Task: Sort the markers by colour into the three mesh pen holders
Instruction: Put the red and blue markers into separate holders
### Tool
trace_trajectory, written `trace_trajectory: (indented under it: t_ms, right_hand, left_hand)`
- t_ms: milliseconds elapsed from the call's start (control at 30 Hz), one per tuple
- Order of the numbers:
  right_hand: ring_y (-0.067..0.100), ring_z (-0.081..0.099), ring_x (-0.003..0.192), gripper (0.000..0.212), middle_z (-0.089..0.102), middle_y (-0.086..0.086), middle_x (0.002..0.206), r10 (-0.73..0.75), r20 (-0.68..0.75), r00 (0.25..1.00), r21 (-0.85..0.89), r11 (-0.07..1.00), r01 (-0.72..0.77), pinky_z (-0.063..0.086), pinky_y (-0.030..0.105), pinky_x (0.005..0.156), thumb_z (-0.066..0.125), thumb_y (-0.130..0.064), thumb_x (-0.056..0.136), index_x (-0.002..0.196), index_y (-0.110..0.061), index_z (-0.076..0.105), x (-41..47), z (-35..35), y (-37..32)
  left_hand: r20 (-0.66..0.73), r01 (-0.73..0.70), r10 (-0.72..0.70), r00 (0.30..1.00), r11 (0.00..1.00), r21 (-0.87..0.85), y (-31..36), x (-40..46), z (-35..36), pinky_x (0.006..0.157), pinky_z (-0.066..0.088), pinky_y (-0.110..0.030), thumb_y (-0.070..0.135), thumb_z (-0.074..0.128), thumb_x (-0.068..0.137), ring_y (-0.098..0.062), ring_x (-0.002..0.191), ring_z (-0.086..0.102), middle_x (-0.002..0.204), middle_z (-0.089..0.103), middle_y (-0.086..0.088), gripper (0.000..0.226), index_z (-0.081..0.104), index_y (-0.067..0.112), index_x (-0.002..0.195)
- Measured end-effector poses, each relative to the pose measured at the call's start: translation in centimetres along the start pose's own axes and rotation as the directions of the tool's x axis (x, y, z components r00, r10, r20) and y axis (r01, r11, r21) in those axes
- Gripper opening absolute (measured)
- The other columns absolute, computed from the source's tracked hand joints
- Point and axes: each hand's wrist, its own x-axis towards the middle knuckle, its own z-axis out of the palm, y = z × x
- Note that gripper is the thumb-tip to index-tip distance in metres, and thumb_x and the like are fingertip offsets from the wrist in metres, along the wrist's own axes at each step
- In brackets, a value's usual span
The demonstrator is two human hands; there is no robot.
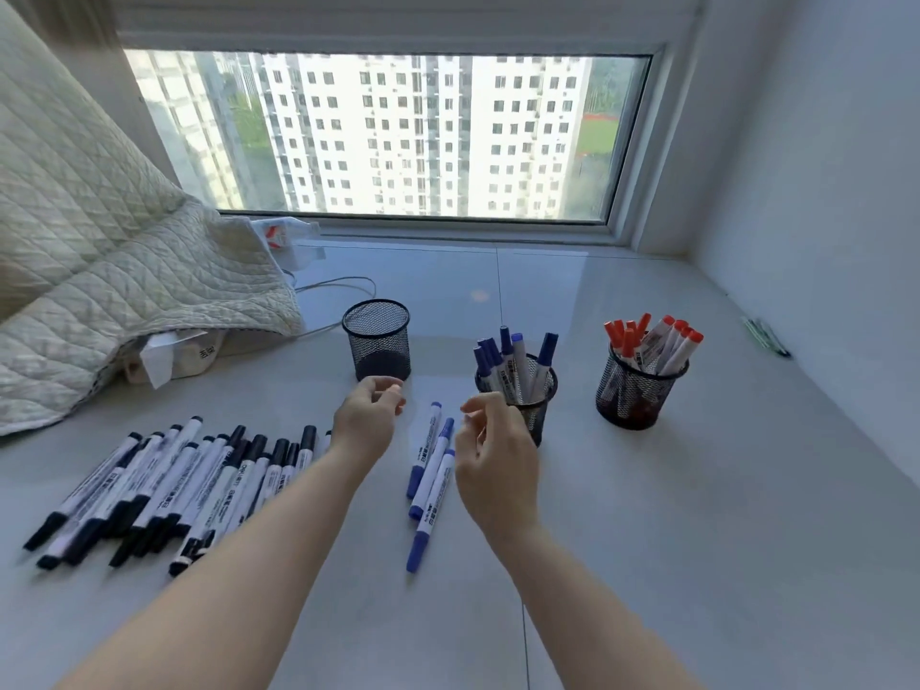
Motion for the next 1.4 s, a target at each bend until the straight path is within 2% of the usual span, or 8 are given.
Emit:
trace_trajectory:
  t_ms: [267,500,700,867,1000,1100,1200,1400]
  right_hand:
    - [0.027,0.05,0.107,0.035,0.054,0.01,0.116,0.341,0.312,0.887,-0.389,0.897,-0.209,0.04,0.033,0.082,0.044,-0.036,0.092,0.114,-0.009,0.047,-0.7,3.8,2.1]
    - [0.03,0.051,0.109,0.046,0.049,0.013,0.121,0.368,0.317,0.874,-0.502,0.847,-0.174,0.042,0.033,0.08,0.046,-0.041,0.09,0.12,-0.007,0.039,-0.2,4.6,2.5]
    - [0.028,0.045,0.117,0.037,0.046,0.015,0.126,0.424,0.327,0.845,-0.606,0.78,-0.156,0.04,0.031,0.087,0.043,-0.022,0.09,0.121,-0.001,0.039,-1.0,4.1,3.1]
    - [0.03,0.051,0.112,0.028,0.051,0.016,0.124,0.48,0.338,0.81,-0.602,0.771,-0.206,0.041,0.031,0.082,0.038,-0.013,0.091,0.117,0.0,0.042,-1.3,2.8,3.2]
    - [0.03,0.053,0.085,0.019,0.051,0.004,0.082,0.512,0.419,0.75,-0.346,0.853,-0.389,0.04,0.029,0.064,0.048,-0.017,0.084,0.098,-0.005,0.042,-0.5,-0.1,2.5]
    - [0.02,0.047,0.065,0.015,0.043,-0.001,0.071,0.355,0.422,0.834,-0.198,0.934,-0.297,0.043,0.027,0.044,0.052,-0.019,0.08,0.088,-0.013,0.041,1.2,-3.2,1.3]
    - [0.013,0.046,0.051,0.012,0.048,-0.001,0.063,0.199,0.323,0.925,-0.052,0.98,-0.193,0.038,0.018,0.036,0.055,-0.017,0.08,0.073,-0.016,0.045,4.2,-5.7,-0.1]
    - [0.012,0.048,0.045,0.027,0.048,0.002,0.054,0.134,-0.01,0.991,0.264,0.956,-0.127,0.043,0.027,0.049,0.056,-0.024,0.088,0.067,-0.01,0.046,10.1,-8.1,-1.8]
  left_hand:
    - [0.167,-0.095,-0.002,0.986,0.815,0.572,-1.9,0.0,0.6,0.075,0.038,-0.025,0.043,0.052,0.087,-0.017,0.098,0.056,0.11,0.065,0.001,0.027,0.059,0.022,0.105]
    - [0.146,-0.089,-0.025,0.989,0.688,0.721,-1.9,0.0,1.4,0.072,0.039,-0.028,0.042,0.05,0.087,-0.022,0.101,0.056,0.111,0.063,-0.002,0.027,0.057,0.021,0.102]
    - [0.161,-0.122,-0.012,0.987,0.597,0.793,-2.0,-1.1,0.7,0.078,0.042,-0.035,0.03,0.052,0.085,-0.035,0.103,0.055,0.112,0.059,-0.016,0.036,0.043,0.008,0.111]
    - [0.171,-0.115,-0.003,0.985,0.728,0.676,-1.7,-2.8,0.1,0.068,0.037,-0.03,0.017,0.044,0.085,-0.029,0.081,0.05,0.099,0.062,-0.016,0.025,0.047,0.019,0.109]
    - [0.166,-0.104,0.012,0.986,0.824,0.557,-0.3,-3.2,0.0,0.063,0.035,-0.027,0.019,0.039,0.088,-0.023,0.083,0.053,0.085,0.061,-0.003,0.021,0.058,0.027,0.088]
    - [0.089,-0.021,0.005,0.996,0.984,0.176,2.1,-2.7,0.0,0.069,0.045,-0.032,0.013,0.039,0.087,-0.023,0.077,0.057,0.072,0.061,-0.001,0.025,0.058,0.026,0.078]
    - [0.072,-0.003,0.015,0.997,0.985,-0.172,4.7,-2.6,0.3,0.061,0.044,-0.025,0.001,0.035,0.089,-0.015,0.066,0.054,0.069,0.057,0.0,0.034,0.055,0.027,0.079]
    - [0.135,-0.042,0.092,0.987,0.942,-0.334,7.9,-2.9,2.5,0.065,0.048,-0.022,-0.003,0.049,0.089,-0.01,0.07,0.056,0.083,0.055,0.0,0.025,0.049,0.022,0.091]
